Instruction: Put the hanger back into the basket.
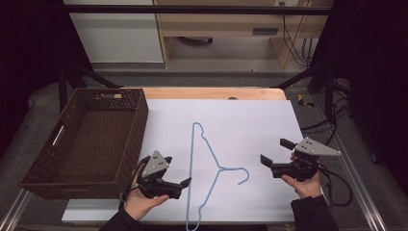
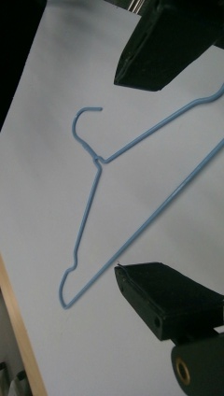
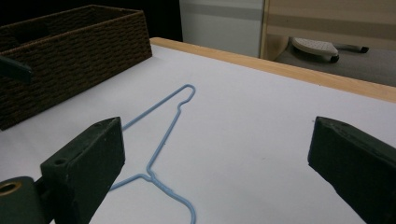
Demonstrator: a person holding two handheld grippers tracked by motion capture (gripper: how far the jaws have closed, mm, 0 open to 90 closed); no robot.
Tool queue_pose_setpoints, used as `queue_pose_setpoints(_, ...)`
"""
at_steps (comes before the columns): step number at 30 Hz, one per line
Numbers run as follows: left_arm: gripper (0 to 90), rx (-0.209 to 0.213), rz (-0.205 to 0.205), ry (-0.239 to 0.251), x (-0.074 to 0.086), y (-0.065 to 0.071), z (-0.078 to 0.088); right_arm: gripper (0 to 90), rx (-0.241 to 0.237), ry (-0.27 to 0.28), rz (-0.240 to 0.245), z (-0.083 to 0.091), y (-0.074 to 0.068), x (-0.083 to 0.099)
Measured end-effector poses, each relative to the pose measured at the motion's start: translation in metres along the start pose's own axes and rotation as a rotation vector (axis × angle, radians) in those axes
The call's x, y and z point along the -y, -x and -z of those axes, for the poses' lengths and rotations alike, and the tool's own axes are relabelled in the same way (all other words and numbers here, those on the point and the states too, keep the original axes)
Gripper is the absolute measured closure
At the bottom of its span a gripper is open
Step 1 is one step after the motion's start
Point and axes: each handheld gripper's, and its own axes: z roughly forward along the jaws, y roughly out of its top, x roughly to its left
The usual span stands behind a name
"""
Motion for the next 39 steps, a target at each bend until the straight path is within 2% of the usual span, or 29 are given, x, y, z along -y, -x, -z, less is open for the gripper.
queue_pose_setpoints(10,11.3,0.03,-0.034,-0.091,0.0,0.015,-0.023,4.3,0.0,-0.007,0.0,-0.003,-0.002,0.001)
queue_pose_setpoints(19,16.4,0.051,-0.017,-0.148,-0.005,0.026,-0.047,4.6,-0.002,-0.02,0.008,-0.006,-0.005,0.004)
queue_pose_setpoints(25,20.3,0.042,-0.02,-0.187,-0.006,0.031,-0.063,5.2,-0.004,-0.027,0.015,-0.007,-0.006,0.005)
queue_pose_setpoints(32,23.8,0.044,-0.034,-0.237,-0.001,0.039,-0.079,5.2,-0.006,-0.036,0.017,-0.008,-0.006,0.005)
queue_pose_setpoints(34,26.5,0.042,-0.016,-0.252,0.003,0.042,-0.087,5.3,-0.007,-0.036,0.011,-0.008,-0.005,0.006)
queue_pose_setpoints(39,33.1,0.043,-0.01,-0.282,0.006,0.045,-0.095,5.4,-0.004,-0.04,0.004,-0.009,-0.004,0.007)
